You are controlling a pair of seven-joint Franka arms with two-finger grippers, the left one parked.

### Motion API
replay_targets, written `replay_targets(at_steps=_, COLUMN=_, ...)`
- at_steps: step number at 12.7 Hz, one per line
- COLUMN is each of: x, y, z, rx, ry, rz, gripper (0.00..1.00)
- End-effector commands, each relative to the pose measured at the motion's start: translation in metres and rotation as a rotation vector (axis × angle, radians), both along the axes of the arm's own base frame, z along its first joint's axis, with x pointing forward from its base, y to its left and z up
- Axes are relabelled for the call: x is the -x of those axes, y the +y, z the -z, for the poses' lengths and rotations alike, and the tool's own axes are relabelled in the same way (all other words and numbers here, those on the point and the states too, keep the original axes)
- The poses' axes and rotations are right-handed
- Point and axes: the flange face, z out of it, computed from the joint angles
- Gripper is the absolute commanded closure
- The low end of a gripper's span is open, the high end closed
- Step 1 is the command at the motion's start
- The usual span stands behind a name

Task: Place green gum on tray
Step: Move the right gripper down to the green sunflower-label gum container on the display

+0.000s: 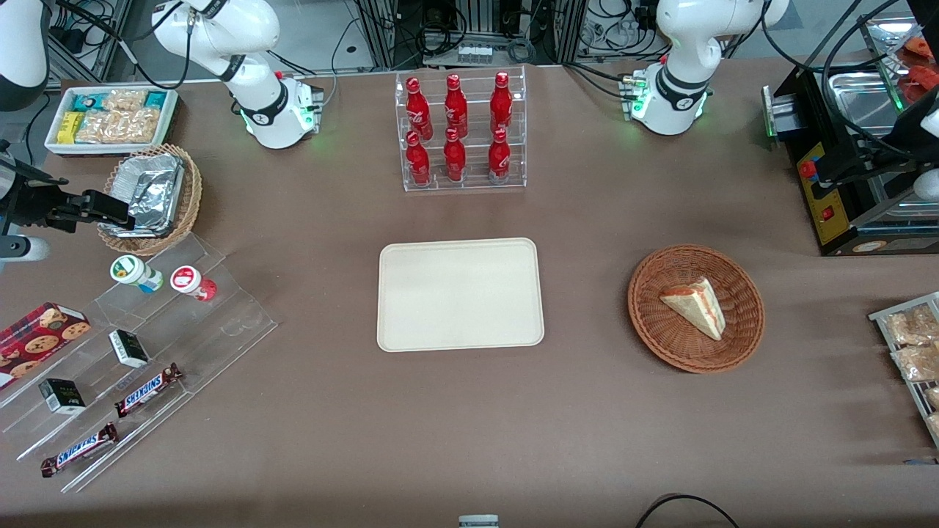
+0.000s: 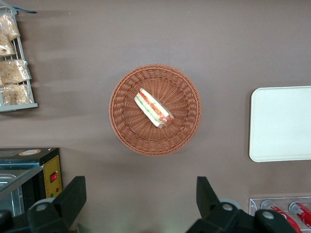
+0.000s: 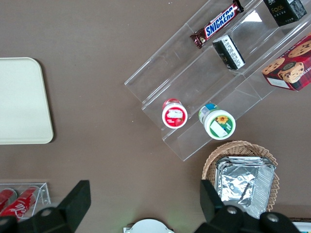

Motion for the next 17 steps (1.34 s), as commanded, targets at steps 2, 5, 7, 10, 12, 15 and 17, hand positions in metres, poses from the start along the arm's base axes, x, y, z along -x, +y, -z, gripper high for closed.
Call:
replay_targets(at_steps=2, x=-0.005, y=-0.005, z=0.0, rx=0.001, ry=0.001, rz=0.025, gripper=0.0)
replay_targets(at_steps=5, x=-0.007, y=-0.016, z=0.03, rx=-0.034, ry=0.042, rz=0.033, gripper=0.0)
replay_targets(at_steps=7, x=0.001, y=-0.044, z=0.066, rx=-0.083, ry=0.026, rz=-0.008, gripper=0.0)
replay_targets(at_steps=10, x=0.008, y=-0.086, z=0.11, rx=-0.11, ry=-0.044, rz=-0.247, gripper=0.0)
replay_targets(at_steps=12, x=0.018, y=-0.101, z=0.13, rx=-0.099, ry=-0.117, rz=-0.398, gripper=0.0)
replay_targets(at_steps=15, x=0.031, y=-0.118, z=0.16, rx=-0.08, ry=-0.175, rz=-0.55, gripper=0.0)
replay_targets(at_steps=17, x=0.046, y=-0.118, z=0.178, rx=-0.078, ry=-0.187, rz=-0.577, gripper=0.0)
